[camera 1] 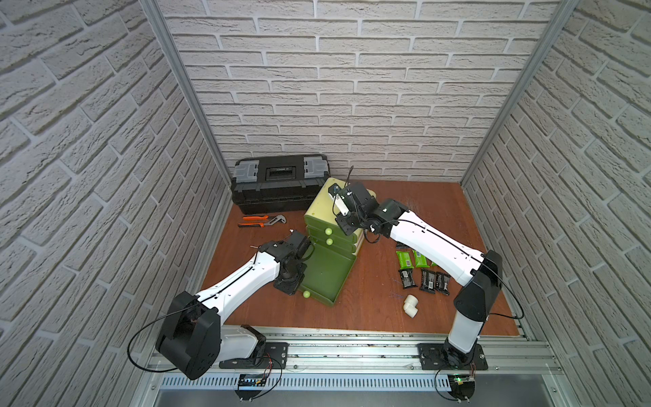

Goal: Take the cookies out of the drawer
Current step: Close the drawer of the storage box.

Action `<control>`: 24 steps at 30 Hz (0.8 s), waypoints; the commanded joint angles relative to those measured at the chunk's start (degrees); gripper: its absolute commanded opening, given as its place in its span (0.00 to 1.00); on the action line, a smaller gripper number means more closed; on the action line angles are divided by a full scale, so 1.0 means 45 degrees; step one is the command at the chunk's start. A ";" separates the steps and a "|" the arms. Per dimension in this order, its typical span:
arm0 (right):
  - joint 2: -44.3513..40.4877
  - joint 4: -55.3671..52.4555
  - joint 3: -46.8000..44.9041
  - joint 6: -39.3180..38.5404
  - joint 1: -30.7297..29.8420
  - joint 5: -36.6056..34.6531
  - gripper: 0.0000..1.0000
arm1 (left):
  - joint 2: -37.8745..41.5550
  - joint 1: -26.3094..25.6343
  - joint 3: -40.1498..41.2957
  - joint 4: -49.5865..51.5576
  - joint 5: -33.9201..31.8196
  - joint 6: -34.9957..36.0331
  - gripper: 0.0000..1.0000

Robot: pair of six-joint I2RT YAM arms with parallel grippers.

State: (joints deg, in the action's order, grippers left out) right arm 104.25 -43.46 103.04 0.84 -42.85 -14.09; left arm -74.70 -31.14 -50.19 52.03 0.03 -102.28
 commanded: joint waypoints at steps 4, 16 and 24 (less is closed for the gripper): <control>0.0291 -0.0677 -0.0498 0.0090 -0.0033 0.0190 0.32 | -0.0251 0.0137 -0.0544 -0.0187 -0.0306 -0.0148 0.05; 0.0309 -0.0645 -0.0493 0.0103 -0.0041 0.0219 0.32 | -0.0529 0.0122 -0.0850 0.0408 -0.0739 -0.0527 0.05; 0.0306 -0.0616 -0.0529 0.0107 -0.0029 0.0238 0.32 | -0.0411 0.0063 -0.0848 0.0422 -0.1112 -0.0879 0.03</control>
State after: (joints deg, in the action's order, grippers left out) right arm 104.25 -42.63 102.74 0.86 -42.85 -13.82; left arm -77.56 -31.14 -52.95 54.28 -2.68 -104.07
